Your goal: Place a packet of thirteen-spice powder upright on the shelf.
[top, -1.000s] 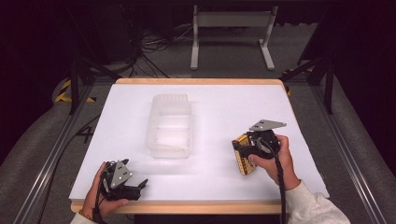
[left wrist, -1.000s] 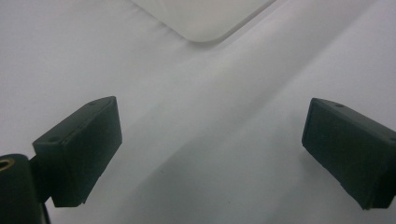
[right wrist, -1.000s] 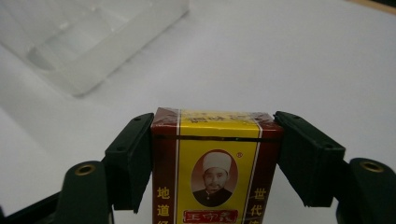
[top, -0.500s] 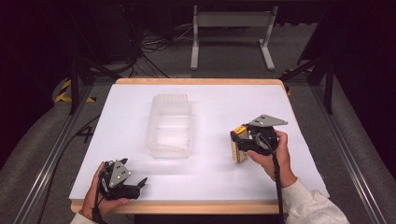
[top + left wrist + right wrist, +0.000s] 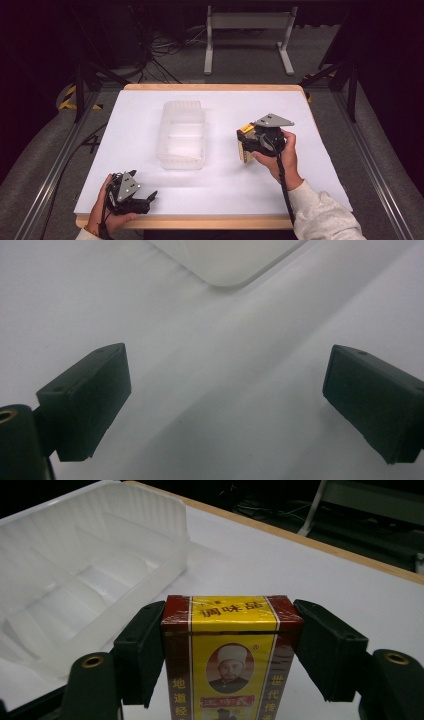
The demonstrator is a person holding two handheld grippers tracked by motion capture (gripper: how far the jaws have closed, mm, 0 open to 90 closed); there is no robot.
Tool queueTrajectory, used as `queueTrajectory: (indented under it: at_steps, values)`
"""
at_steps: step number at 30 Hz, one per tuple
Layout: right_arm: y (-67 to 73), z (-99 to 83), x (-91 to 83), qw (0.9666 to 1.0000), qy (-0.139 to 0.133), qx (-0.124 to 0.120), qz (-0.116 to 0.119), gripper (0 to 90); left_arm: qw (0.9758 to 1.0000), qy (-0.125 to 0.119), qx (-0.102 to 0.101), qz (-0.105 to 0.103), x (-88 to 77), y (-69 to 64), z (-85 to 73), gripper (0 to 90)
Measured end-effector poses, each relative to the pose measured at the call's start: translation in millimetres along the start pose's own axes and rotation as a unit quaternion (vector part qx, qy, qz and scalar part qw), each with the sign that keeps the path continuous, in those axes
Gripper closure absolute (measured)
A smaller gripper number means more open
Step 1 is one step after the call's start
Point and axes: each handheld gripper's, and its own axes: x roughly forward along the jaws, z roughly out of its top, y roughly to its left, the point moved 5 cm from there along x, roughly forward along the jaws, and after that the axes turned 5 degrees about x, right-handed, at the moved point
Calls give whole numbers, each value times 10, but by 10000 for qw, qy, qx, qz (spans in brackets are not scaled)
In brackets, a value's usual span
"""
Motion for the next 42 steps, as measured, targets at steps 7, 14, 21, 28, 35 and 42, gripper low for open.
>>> queueTrajectory:
  at_steps: [7,14,21,28,35,42]
  values:
    - [68,169,161,9998,-197,-30,-62,323,10000,16,10,-6,-6,-3,-6,57]
    - [231,426,328,9988,-463,161,-28,323,10000,-23,-24,-16,-10,-6,-2,58]
    - [479,597,447,9975,-698,116,58,324,10000,-43,-9,-67,-15,-22,-1,59]
    - [703,657,674,9973,-707,191,28,323,10000,-51,27,-59,-23,-15,0,59]
    - [876,696,856,9961,-756,398,-234,324,10000,-64,2,-69,-25,-18,-2,59]
    - [1066,730,915,9953,-819,455,-233,323,9999,-69,2,-77,-28,-20,-6,59]
